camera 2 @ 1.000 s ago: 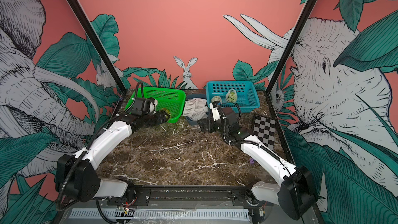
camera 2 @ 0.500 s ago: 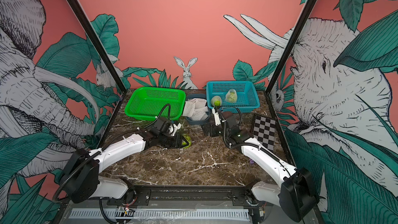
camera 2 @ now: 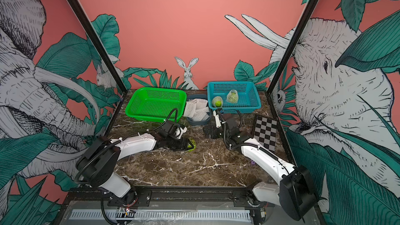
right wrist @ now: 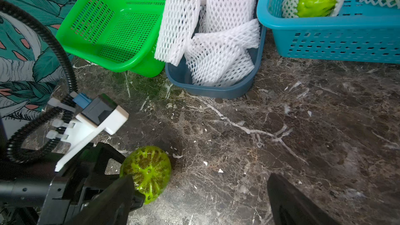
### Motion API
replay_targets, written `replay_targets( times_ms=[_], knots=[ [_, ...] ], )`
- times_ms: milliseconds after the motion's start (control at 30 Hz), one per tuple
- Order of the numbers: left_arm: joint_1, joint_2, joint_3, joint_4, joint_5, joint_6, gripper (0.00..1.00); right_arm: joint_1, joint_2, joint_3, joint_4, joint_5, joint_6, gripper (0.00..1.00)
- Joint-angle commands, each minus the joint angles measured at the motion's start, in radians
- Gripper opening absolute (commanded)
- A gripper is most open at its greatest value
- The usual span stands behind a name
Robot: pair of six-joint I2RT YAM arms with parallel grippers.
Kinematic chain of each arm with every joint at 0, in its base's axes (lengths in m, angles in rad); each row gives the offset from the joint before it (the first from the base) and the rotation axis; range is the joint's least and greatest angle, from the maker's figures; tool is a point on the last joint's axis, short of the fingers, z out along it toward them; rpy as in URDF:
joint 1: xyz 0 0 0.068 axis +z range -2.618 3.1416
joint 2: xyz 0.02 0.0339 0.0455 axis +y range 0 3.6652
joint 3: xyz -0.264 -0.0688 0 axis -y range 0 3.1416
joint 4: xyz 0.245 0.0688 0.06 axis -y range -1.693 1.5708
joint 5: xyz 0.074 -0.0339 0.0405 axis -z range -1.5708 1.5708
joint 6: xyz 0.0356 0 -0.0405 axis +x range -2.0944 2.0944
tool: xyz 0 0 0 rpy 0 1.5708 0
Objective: Sleeve custard apples in foam nets
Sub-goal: Place the custard apple at the center of the board.
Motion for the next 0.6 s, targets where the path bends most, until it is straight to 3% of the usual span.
replay_targets(
  times_ms=[0, 333, 567],
  knots=[
    [-0.005, 0.022, -0.012, 0.072, 0.032, -0.022, 0.69, 0.002, 0.01, 0.003, 0.034, 0.009, 0.012, 0.98],
    [-0.005, -0.048, -0.026, 0.001, -0.032, -0.002, 0.87, 0.003, 0.047, 0.085, -0.053, 0.062, -0.023, 0.96],
    [-0.004, -0.162, -0.02, -0.084, -0.089, 0.008, 0.9, 0.002, 0.17, 0.247, -0.123, 0.056, -0.047, 0.82]
  ],
)
